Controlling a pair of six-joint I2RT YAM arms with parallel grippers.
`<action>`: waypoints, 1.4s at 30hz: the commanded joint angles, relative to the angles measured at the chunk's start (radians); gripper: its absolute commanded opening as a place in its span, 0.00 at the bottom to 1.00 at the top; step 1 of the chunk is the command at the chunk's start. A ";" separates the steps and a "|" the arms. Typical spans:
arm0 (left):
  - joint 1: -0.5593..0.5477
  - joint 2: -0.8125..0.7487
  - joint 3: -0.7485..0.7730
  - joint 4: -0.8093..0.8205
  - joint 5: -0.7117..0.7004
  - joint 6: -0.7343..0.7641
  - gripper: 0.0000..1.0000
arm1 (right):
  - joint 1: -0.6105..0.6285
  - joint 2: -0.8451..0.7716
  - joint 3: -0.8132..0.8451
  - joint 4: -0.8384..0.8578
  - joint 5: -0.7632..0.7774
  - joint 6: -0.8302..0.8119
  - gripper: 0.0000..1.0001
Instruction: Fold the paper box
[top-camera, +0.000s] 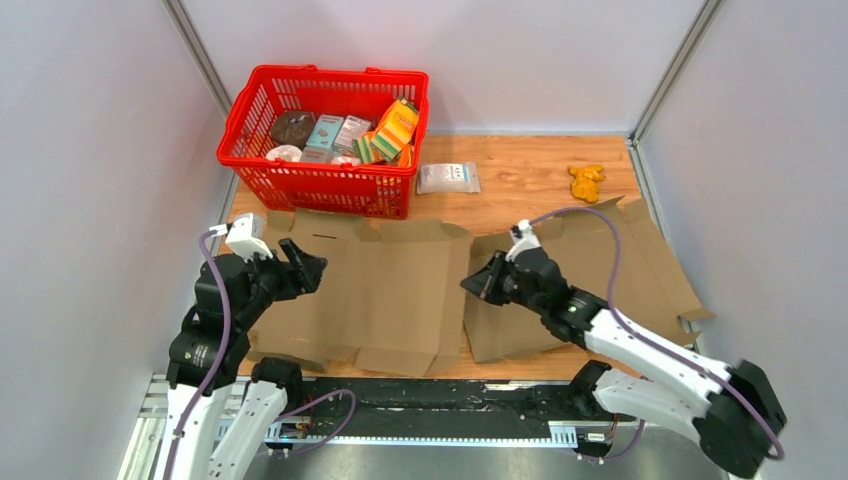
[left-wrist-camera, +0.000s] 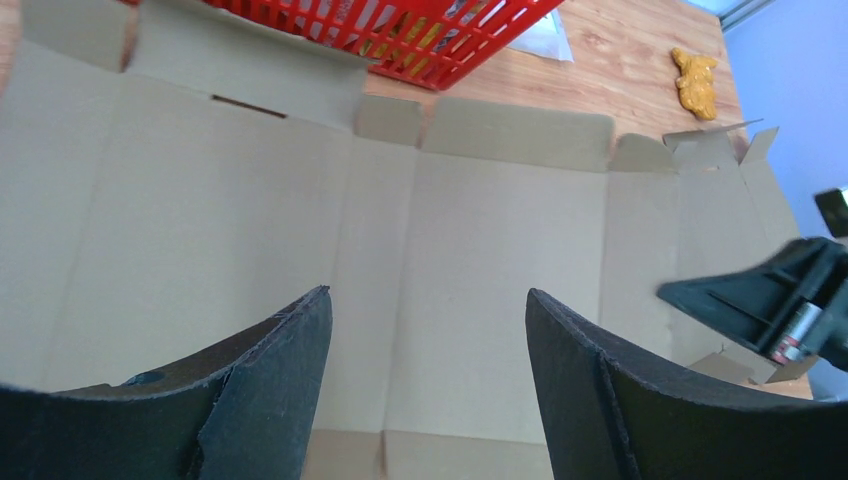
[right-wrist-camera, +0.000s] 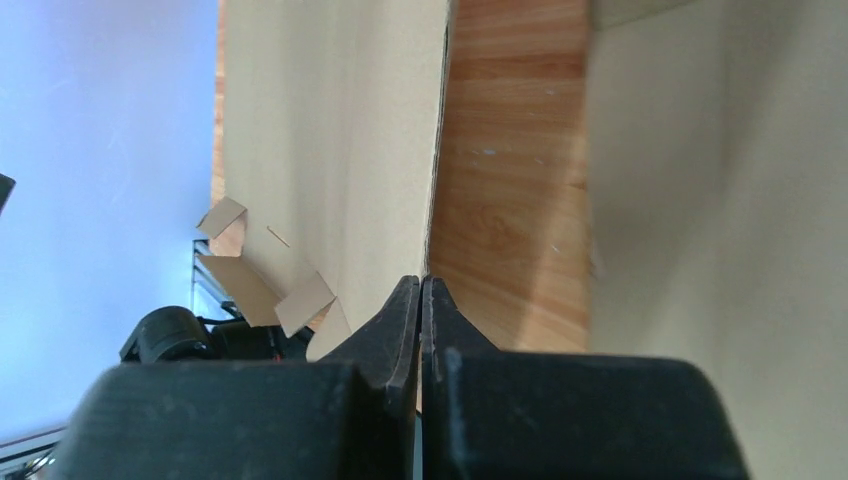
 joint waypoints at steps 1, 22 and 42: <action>-0.002 0.009 -0.014 0.047 0.003 -0.020 0.79 | 0.003 -0.232 -0.013 -0.459 0.168 -0.024 0.00; -0.002 0.344 -0.027 -0.282 -0.214 -0.320 0.81 | 0.003 -0.768 0.104 -0.927 0.578 0.033 0.64; 0.000 0.135 -0.393 -0.347 -0.135 -0.715 0.69 | 0.001 -0.265 0.265 -0.522 0.270 -0.357 1.00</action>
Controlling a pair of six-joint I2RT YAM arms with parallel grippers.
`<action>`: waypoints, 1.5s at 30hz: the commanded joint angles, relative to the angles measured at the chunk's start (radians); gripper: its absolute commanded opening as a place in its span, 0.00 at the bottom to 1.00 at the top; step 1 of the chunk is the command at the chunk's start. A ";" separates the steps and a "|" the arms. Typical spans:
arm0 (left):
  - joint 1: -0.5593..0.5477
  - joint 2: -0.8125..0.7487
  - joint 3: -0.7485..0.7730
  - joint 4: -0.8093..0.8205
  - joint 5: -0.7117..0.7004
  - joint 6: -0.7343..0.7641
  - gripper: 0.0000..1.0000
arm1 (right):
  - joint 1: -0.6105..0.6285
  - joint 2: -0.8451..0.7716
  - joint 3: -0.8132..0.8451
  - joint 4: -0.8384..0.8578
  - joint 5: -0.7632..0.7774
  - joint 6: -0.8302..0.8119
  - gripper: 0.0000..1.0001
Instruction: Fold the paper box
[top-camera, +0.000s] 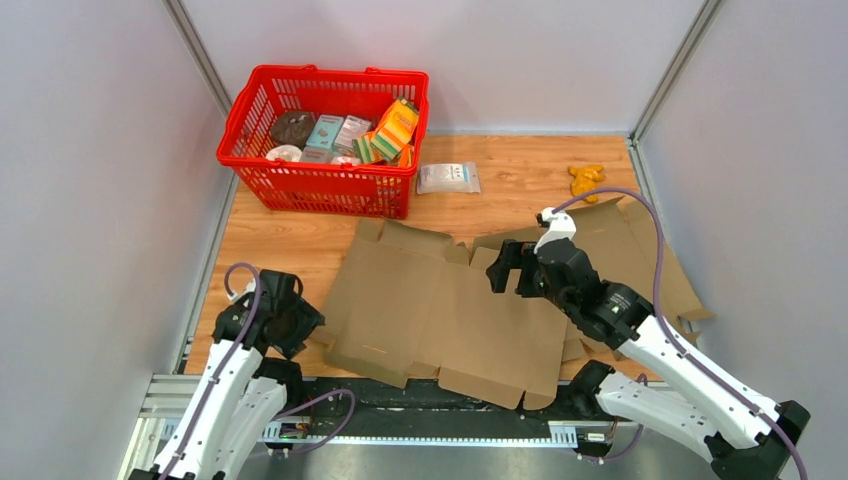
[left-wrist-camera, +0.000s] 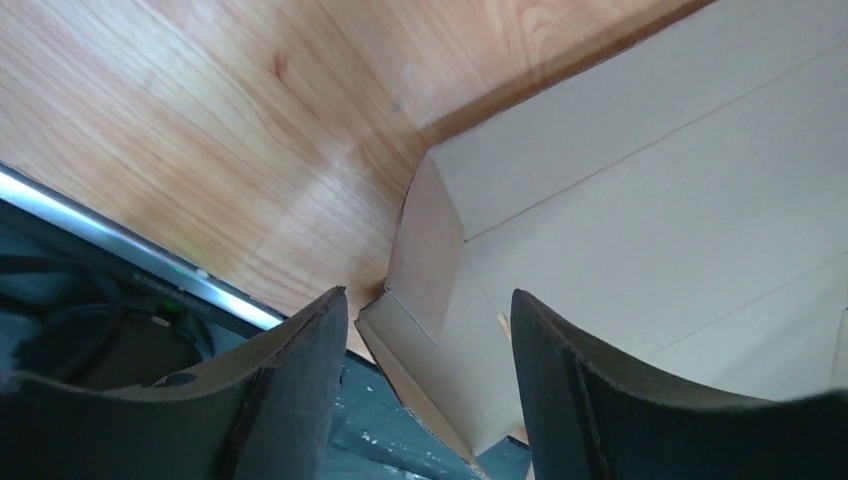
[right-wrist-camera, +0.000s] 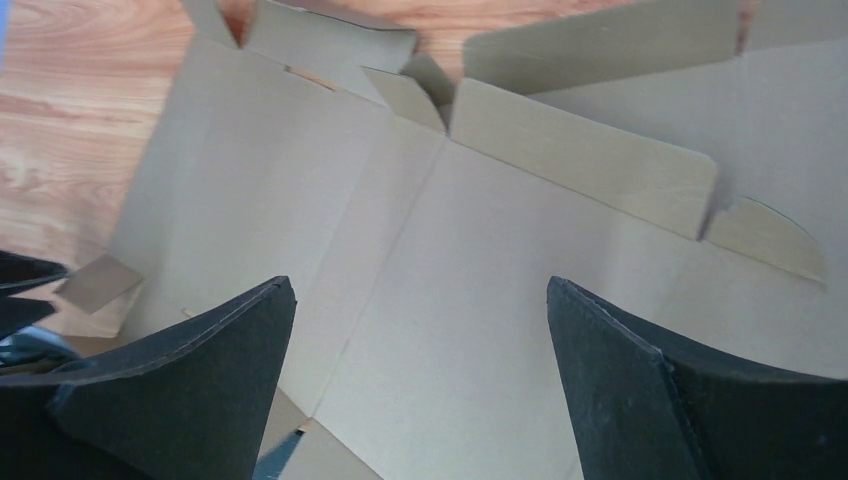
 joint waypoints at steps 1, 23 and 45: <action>0.000 -0.029 -0.115 0.083 0.086 -0.112 0.69 | 0.003 -0.010 -0.012 0.159 -0.083 -0.006 1.00; 0.000 -0.188 0.063 0.233 0.080 0.320 0.00 | 0.003 0.119 0.132 0.159 -0.222 -0.296 1.00; 0.000 -0.328 0.379 0.298 0.504 0.759 0.00 | 0.004 0.562 0.755 0.067 -0.636 -0.636 1.00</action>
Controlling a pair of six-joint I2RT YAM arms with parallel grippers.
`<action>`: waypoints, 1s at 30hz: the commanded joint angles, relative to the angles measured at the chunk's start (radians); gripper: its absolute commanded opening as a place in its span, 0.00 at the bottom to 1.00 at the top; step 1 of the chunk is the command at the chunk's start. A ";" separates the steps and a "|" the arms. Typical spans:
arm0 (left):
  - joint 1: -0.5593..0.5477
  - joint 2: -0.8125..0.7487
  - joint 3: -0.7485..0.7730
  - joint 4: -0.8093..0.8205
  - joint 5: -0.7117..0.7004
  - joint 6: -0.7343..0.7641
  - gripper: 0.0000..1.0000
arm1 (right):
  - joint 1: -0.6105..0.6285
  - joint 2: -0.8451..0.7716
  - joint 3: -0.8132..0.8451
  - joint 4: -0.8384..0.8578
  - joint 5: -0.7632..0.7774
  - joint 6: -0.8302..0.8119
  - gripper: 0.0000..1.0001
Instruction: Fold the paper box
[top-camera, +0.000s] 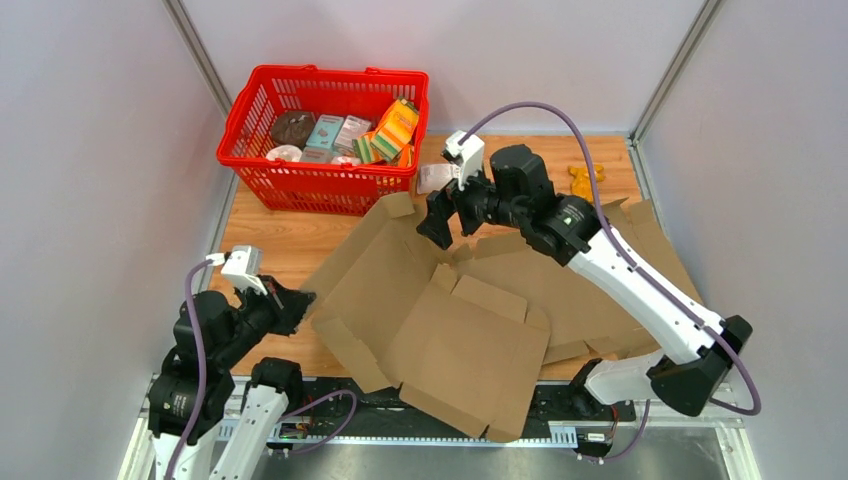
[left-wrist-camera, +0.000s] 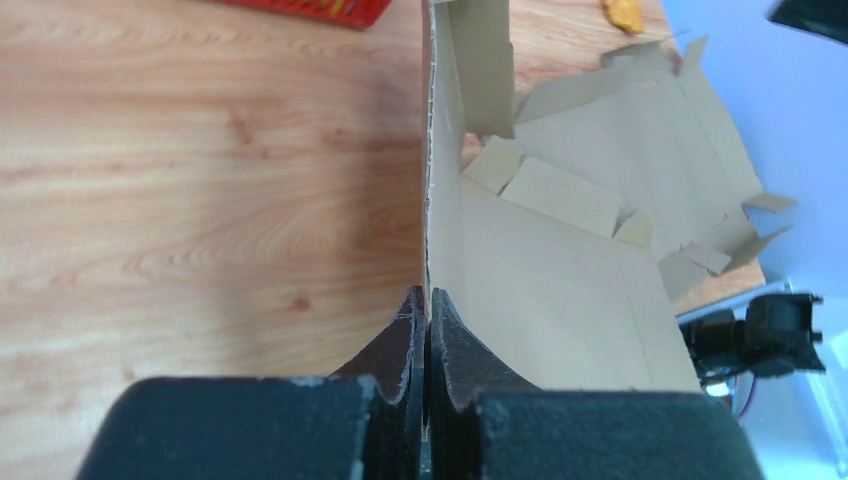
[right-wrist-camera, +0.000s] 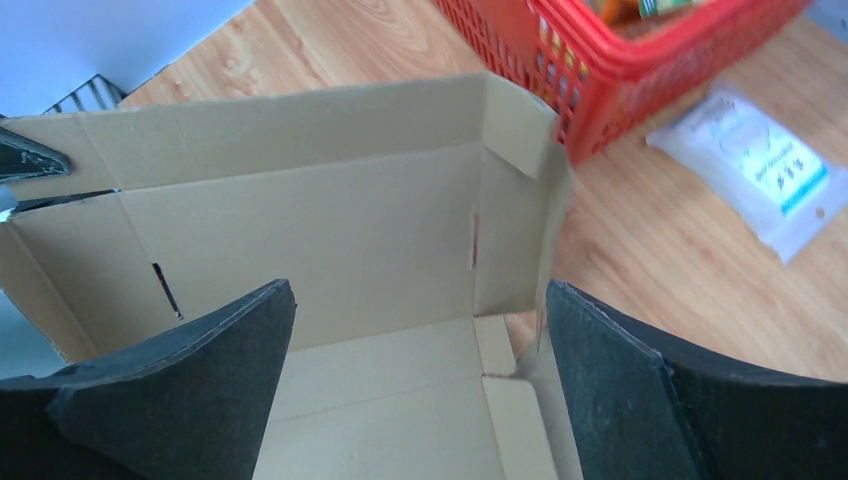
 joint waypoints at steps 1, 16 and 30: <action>-0.002 0.017 0.041 0.194 0.202 0.142 0.00 | 0.004 0.067 0.151 -0.027 -0.159 -0.164 1.00; -0.001 0.267 0.153 0.245 0.512 0.342 0.00 | 0.080 0.282 0.437 -0.175 -0.397 -0.531 1.00; -0.001 0.258 0.150 0.246 0.506 0.355 0.00 | 0.102 0.470 0.541 -0.330 -0.568 -0.681 0.70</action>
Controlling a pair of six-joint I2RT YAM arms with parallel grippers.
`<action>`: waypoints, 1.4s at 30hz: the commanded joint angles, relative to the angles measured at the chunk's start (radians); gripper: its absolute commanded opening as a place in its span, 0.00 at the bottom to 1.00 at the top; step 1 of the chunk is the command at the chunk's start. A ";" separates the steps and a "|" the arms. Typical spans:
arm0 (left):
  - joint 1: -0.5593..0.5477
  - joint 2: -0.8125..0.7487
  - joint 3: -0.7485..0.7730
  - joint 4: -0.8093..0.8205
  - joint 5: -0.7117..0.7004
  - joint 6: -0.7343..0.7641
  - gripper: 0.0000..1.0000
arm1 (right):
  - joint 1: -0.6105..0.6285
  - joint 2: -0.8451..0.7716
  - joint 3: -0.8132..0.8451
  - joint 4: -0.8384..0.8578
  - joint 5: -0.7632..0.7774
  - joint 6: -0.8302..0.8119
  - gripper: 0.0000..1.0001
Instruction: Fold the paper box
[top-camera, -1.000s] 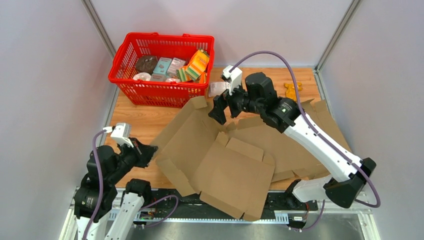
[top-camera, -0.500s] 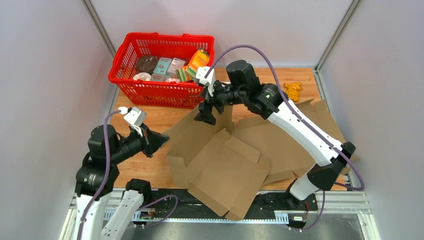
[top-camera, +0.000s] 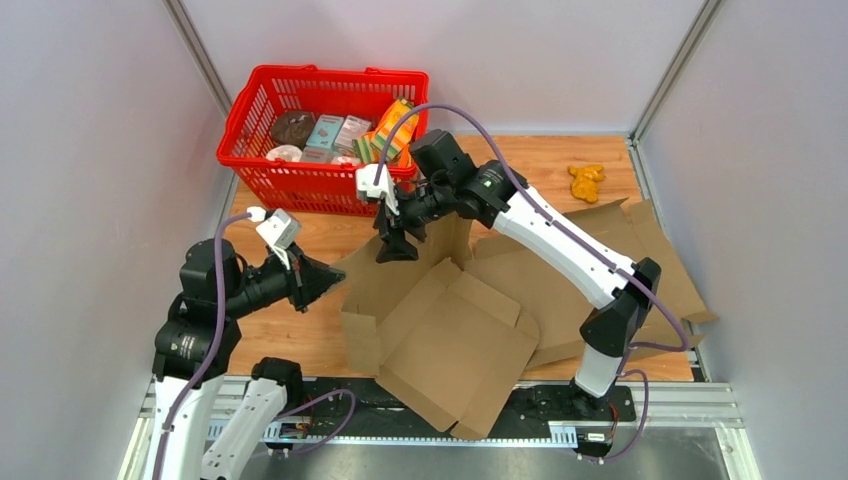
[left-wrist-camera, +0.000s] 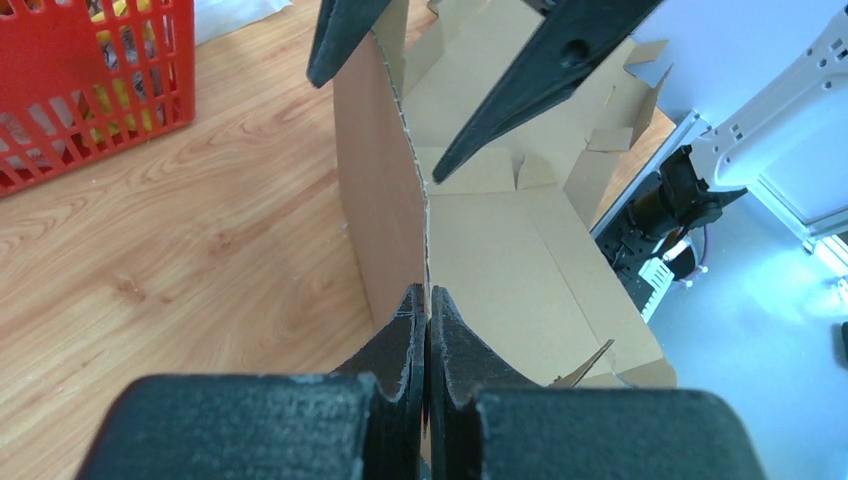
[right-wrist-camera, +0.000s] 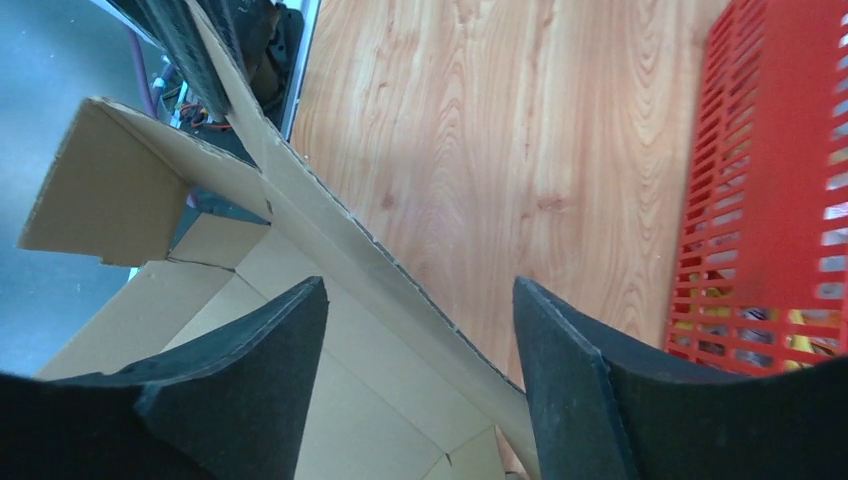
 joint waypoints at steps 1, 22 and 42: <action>-0.001 -0.029 0.027 0.038 0.022 0.033 0.00 | 0.004 0.022 0.046 -0.036 -0.066 -0.062 0.68; -0.008 -0.037 -0.119 0.260 -0.285 -0.220 0.48 | 0.055 -0.116 -0.006 -0.098 0.323 0.180 0.00; -0.015 0.229 -0.225 0.594 -0.125 -0.419 0.62 | -0.087 -0.182 -0.266 0.025 0.315 0.176 0.00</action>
